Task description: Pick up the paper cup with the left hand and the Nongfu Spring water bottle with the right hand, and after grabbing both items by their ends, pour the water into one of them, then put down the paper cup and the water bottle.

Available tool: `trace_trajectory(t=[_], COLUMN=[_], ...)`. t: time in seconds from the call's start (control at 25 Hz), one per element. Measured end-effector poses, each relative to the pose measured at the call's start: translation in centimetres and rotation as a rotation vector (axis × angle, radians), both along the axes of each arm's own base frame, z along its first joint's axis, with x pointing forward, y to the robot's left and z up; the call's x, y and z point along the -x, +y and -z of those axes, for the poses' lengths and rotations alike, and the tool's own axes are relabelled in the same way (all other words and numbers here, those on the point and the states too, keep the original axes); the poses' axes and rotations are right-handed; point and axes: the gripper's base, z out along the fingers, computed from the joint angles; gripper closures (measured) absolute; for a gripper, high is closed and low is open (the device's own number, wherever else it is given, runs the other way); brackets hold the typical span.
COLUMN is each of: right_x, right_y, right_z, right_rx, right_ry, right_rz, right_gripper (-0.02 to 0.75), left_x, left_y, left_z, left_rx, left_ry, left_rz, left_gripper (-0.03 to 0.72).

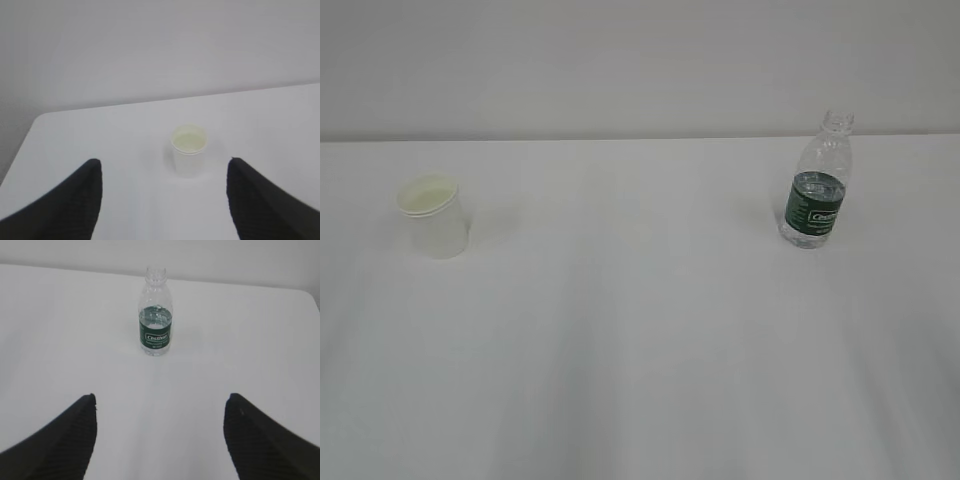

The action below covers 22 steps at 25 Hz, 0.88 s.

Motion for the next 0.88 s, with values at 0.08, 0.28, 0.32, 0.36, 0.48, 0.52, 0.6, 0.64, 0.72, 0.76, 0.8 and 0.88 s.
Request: trace_trajectory(t=[0.08,0.28,0.32,0.36,0.48,0.52,0.6,0.64,0.72,0.76,0.8,0.88], right_x=[0.2,0.8,0.9,1.1,1.9,2.3,3.1,3.6,4.6,5.1,5.5,6.5], right_y=[-0.1,-0.2,-0.2,-0.2,-0.3,-0.4,-0.5,-0.5,-0.6,-0.7,-0.7,-0.8], right_z=[-0.2,-0.2,-0.2,-0.2,-0.3,-0.3,-0.3,-0.3,-0.2,-0.2,-0.2,0.0], right_rx=[0.012,0.046,0.047,0.046,0.047,0.048,0.044,0.043,0.034,0.03,0.026,0.019], right_ry=[0.03,0.079,0.079,0.075,0.08,0.084,0.089,0.09,0.094,0.095,0.102,0.108], right_rz=[-0.001,-0.012,-0.012,-0.013,-0.01,-0.009,-0.007,-0.007,-0.006,-0.006,-0.006,-0.007], right_gripper=[0.148,0.148,0.148,0.148,0.148,0.148,0.148,0.149,0.149,0.149,0.149,0.149], left_x=[0.1,0.5,0.7,0.9,1.8,2.2,2.8,3.1,3.9,4.2,4.6,5.5], left_y=[-0.3,-0.9,-0.9,-1.0,-0.9,-0.8,-0.7,-0.6,-0.4,-0.3,-0.3,-0.2], left_z=[0.1,0.8,1.0,1.2,1.5,1.4,1.0,0.6,0.1,-0.1,-0.2,0.1], left_rx=[-0.001,0.046,0.063,0.079,0.079,0.076,0.069,0.061,0.051,0.045,0.042,0.036], left_ry=[0.011,0.101,0.127,0.149,0.234,0.255,0.276,0.279,0.293,0.298,0.307,0.333], left_rz=[0.03,0.074,0.077,0.082,0.08,0.079,0.077,0.075,0.073,0.073,0.075,0.084], left_gripper=[0.132,0.132,0.132,0.132,0.132,0.135,0.143,0.145,0.148,0.148,0.148,0.148])
